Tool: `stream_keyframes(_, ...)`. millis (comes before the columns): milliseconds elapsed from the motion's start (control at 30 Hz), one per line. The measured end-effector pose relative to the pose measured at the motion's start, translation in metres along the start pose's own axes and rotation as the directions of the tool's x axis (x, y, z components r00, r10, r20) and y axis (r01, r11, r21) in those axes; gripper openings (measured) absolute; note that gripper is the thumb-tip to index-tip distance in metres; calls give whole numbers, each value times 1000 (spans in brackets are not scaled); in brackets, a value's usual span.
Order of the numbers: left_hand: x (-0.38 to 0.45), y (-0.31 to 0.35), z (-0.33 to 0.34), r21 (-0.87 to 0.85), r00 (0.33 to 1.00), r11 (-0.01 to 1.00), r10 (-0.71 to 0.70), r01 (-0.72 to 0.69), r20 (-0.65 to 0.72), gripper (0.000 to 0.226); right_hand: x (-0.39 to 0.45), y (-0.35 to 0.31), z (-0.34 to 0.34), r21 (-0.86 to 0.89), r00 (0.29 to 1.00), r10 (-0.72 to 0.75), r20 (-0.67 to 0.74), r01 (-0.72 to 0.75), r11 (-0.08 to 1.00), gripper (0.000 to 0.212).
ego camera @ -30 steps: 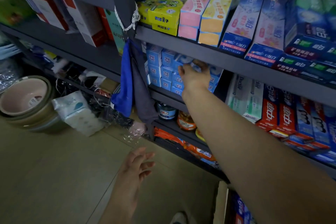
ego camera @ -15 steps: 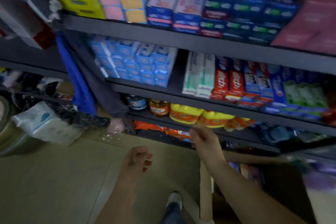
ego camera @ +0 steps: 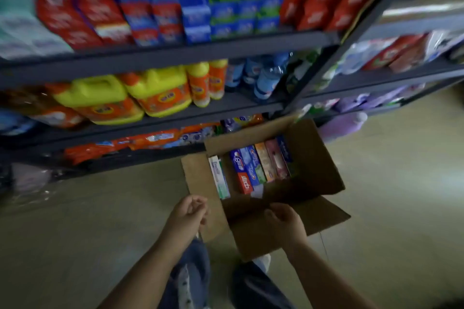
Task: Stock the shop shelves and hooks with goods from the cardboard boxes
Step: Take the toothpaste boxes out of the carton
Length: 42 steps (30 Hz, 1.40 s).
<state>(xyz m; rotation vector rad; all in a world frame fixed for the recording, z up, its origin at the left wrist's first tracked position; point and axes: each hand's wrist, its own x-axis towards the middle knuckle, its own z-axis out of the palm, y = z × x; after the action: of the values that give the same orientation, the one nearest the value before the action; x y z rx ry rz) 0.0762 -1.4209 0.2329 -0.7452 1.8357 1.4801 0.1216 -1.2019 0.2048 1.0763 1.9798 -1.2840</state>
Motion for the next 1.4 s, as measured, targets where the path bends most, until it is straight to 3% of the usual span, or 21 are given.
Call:
stream_keyframes(100, 46, -32, 43, 66, 999, 998, -15, 13, 29, 12, 58, 35, 6, -40, 1000, -17, 7, 17, 999, 16)
stream_keyframes(400, 218, -122, 106, 189, 997, 979, 71, -77, 38, 9, 269, 109, 69, -271, 999, 1, 44, 11, 963, 40)
stream_keyframes(633, 326, -161, 133, -46, 971, 970, 238, -237, 12, 14, 392, 164, 142, -185, 999, -12, -43, 4, 983, 53)
stream_keyframes(800, 340, -182, 142, -217, 964, 939, 255, -267, -79, 17, 406, 185, 160, -202, 991, -62, -121, 36, 979, 65)
stream_keyframes(967, 330, -196, 145, -248, 983, 951, 181, -186, -44, 18, 413, 190, 158, -44, 997, 41, -59, -44, 998, 71)
stream_keyframes(1167, 342, -202, 151, -254, 984, 951, 173, -177, -36, 17, 416, 188, 164, -2, 993, -10, -114, 10, 1000, 63)
stream_keyframes(1300, 345, -201, 151, -228, 988, 962, 148, -152, -31, 13, 404, 176, 146, 34, 999, -1, -54, 3, 999, 60)
stream_keyframes(1400, 352, -200, 155, -200, 995, 975, 97, -101, -26, 14, 388, 168, 130, 137, 996, 56, 72, -66, 988, 51)
